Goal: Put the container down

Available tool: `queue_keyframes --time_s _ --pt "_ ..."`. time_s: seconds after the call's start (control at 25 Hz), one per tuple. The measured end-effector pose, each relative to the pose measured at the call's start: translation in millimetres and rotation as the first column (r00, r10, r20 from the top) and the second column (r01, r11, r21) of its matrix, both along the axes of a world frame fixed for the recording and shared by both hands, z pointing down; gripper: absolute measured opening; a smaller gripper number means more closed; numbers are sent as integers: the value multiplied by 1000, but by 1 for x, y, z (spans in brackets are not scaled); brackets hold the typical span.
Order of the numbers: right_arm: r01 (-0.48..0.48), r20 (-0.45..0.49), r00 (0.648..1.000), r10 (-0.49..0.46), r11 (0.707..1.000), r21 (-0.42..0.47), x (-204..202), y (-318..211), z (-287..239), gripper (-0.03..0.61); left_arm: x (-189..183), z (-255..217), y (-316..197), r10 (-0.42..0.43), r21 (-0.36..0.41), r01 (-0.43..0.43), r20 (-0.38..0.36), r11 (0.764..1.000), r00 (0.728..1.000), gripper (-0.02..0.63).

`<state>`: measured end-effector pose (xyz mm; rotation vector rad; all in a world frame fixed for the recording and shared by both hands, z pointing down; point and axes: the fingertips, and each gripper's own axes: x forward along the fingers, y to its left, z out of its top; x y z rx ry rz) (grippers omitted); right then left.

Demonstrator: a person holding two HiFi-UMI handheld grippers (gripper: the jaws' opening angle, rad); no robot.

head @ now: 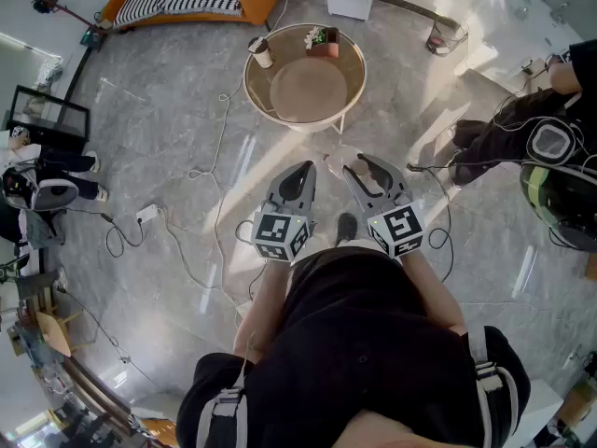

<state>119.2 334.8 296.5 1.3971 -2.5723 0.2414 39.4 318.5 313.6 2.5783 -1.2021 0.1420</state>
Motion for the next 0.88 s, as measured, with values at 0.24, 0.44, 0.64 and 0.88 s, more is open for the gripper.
queue_keyframes --time_s 0.24,0.44,0.64,0.88 --pt "-23 1 1000 23 1000 6 7 -7 -3 140 -4 -4 -5 0 -4 0 15 1000 1000 18" --pt "-28 2 1000 28 1000 4 14 -12 -5 140 -4 -8 -9 -21 5 21 7 1000 1000 18" --pt "-27 6 1000 27 1000 17 20 -13 -11 140 -1 -9 -7 -28 6 28 16 1000 999 18" --pt "-22 76 997 23 1000 -11 28 -16 -13 140 3 -8 -5 -37 1 37 23 999 999 18"
